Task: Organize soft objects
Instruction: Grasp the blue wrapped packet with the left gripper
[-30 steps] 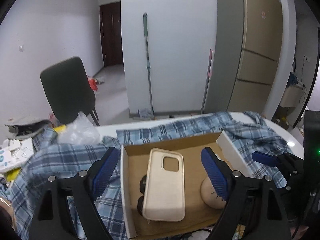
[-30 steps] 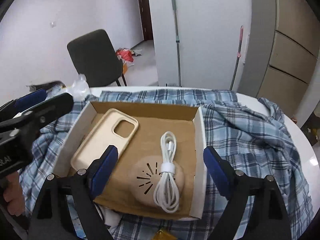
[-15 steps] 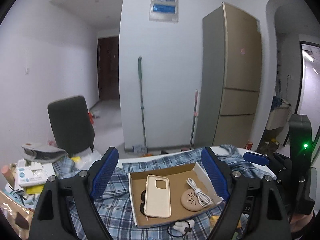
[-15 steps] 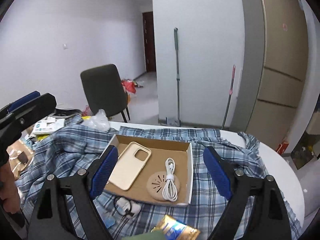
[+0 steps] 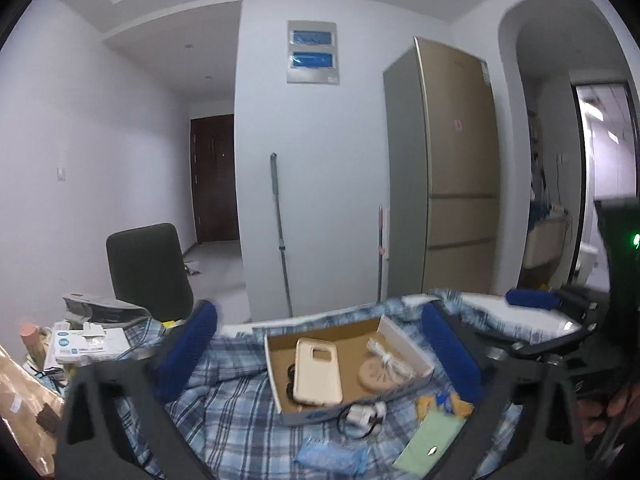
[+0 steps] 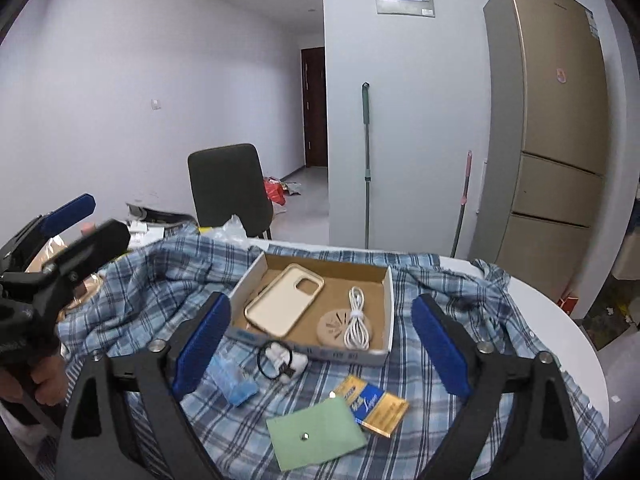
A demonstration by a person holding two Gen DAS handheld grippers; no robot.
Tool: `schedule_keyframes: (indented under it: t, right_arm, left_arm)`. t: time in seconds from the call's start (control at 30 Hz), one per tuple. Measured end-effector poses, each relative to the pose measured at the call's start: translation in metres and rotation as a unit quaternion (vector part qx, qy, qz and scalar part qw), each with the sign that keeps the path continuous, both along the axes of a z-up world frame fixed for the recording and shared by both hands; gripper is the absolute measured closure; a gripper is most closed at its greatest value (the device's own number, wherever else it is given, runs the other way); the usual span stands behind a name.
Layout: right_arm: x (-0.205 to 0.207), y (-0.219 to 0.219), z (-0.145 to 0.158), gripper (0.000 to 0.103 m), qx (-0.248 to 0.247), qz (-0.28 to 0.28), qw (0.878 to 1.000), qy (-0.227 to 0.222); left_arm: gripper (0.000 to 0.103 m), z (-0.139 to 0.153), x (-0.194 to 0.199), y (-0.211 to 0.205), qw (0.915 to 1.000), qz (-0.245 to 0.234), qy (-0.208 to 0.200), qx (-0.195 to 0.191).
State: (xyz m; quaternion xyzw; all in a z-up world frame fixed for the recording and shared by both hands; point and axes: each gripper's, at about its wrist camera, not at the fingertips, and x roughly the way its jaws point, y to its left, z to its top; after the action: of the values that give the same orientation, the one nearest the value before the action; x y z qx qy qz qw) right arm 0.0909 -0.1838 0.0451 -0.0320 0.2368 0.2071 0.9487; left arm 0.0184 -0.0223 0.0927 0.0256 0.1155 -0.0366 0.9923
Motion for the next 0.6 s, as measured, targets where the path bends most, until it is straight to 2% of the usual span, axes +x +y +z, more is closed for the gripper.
schedule_keyframes:
  t: [0.17, 0.27, 0.43, 0.6]
  right_arm:
    - [0.002, -0.004, -0.036, 0.009, -0.009, -0.016, 0.999, 0.042]
    - [0.01, -0.01, -0.058, 0.009, 0.0, -0.019, 0.996, 0.083]
    - [0.016, -0.021, -0.081, 0.009, -0.002, -0.037, 0.993, 0.108]
    - [0.027, -0.024, -0.098, 0.009, -0.004, -0.043, 0.991, 0.129]
  left_arm:
    - [0.0, -0.034, 0.002, 0.008, 0.9991, -0.004, 0.041, -0.013]
    - [0.0, -0.056, 0.012, 0.011, 0.9976, 0.0, 0.07, 0.0]
    - [0.0, -0.09, 0.025, 0.014, 0.9947, -0.005, 0.103, 0.01]
    - [0.0, -0.108, 0.037, 0.011, 0.991, -0.021, 0.13, 0.025]
